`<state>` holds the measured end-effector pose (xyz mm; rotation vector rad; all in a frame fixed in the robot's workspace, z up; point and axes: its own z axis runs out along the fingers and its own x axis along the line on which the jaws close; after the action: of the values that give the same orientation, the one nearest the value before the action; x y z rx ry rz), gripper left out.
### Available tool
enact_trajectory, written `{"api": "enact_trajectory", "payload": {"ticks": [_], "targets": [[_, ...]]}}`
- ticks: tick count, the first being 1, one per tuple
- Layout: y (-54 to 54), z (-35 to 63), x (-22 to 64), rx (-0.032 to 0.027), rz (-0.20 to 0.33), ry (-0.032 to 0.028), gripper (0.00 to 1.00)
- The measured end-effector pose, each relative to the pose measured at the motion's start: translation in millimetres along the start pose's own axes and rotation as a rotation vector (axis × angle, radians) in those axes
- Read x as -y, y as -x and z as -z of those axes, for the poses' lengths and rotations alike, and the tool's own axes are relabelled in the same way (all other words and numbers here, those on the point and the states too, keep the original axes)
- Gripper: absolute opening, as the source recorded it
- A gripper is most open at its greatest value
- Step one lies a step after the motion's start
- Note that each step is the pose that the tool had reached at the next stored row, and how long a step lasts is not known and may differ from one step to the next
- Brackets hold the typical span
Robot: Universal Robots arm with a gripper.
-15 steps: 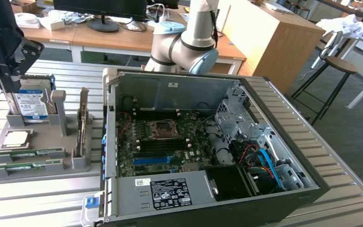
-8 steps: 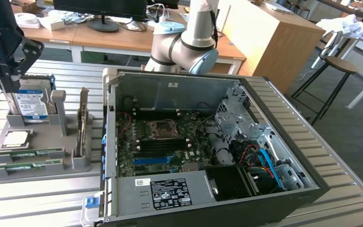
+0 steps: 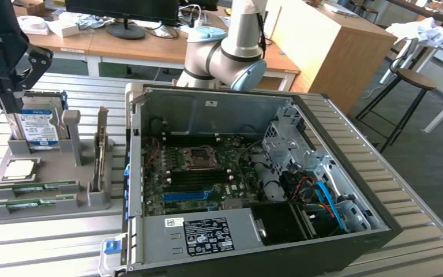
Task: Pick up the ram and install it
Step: 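Pick up the ram and move it above insertion slot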
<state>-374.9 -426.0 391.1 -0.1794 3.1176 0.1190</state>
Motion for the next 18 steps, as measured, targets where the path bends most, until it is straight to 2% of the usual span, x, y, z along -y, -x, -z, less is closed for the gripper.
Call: {"api": "enact_trajectory", "payload": {"ticks": [18], "targets": [[0.0, -0.4, 0.0, -0.0201, 0.267, 0.0056, 0.1]]}}
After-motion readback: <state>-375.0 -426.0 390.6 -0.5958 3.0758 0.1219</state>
